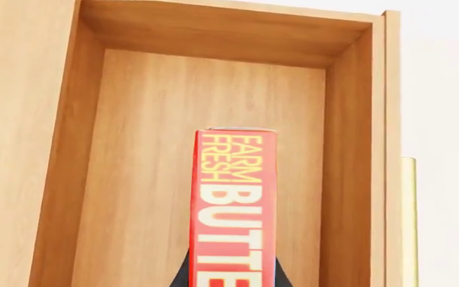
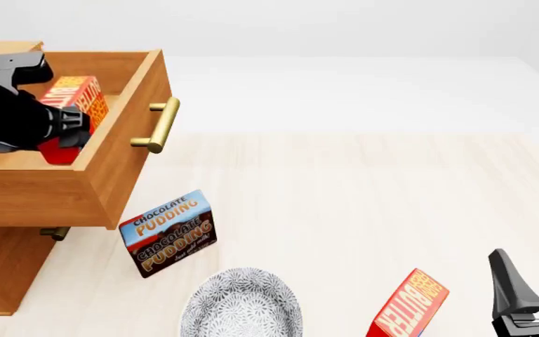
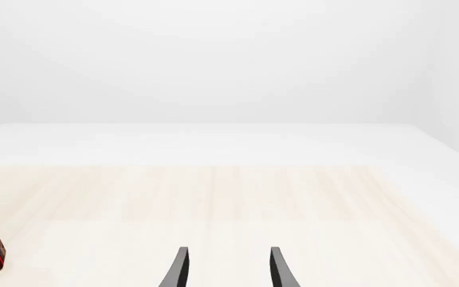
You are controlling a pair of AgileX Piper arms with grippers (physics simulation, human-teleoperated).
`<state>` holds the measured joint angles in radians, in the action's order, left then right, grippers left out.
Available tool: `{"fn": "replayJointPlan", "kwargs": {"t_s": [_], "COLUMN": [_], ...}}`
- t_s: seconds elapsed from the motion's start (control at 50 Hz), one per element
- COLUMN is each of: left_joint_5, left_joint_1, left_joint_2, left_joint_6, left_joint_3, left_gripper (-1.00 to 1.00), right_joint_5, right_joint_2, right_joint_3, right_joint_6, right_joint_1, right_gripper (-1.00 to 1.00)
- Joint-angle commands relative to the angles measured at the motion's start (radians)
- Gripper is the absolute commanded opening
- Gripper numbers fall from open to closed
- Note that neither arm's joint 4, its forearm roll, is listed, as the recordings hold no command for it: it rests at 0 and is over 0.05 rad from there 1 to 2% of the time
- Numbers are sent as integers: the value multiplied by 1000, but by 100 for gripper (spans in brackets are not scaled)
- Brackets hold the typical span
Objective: Put the butter at the front in the top drawer of the cabinet and close it.
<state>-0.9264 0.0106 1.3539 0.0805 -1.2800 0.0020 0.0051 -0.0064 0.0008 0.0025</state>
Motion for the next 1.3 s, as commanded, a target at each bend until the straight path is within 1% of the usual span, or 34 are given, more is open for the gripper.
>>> {"fn": "replayJointPlan", "kwargs": {"t_s": [0.02,0.36,0.44,0.46,0.66,0.68,0.72,1.02,1.06,1.1,1.3], "left_joint_5": [21,51,50,49,33,21,14,-21,-27,-37,-67], "left_joint_1": [-6,-16,-22,-23,-17,-8,-8,12,2,19,15], "left_joint_2": [-7,5,11,12,3,4,-4,-37,-40,-45,-72], "left_joint_6": [-11,-2,3,3,-7,-20,-19,-45,-47,-58,-69], "left_joint_3": [10,48,44,43,21,7,-1,-19,-24,-30,-43], "left_gripper": [-100,-100,-100,100,100,100,100,100,100,100,100], "right_joint_5": [0,0,0,0,0,0,0,0,0,0,0], "right_joint_2": [-1,-1,-1,-1,-1,-1,-1,-1,-1,-1,-1], "right_joint_3": [1,1,1,1,1,1,1,1,1,1,1], "right_joint_6": [0,0,0,0,0,0,0,0,0,0,0], "right_joint_1": [0,-1,0,0,0,0,0,0,-1,0,0], "right_gripper": [100,100,100,100,100,100,100,100,100,100,100]}}
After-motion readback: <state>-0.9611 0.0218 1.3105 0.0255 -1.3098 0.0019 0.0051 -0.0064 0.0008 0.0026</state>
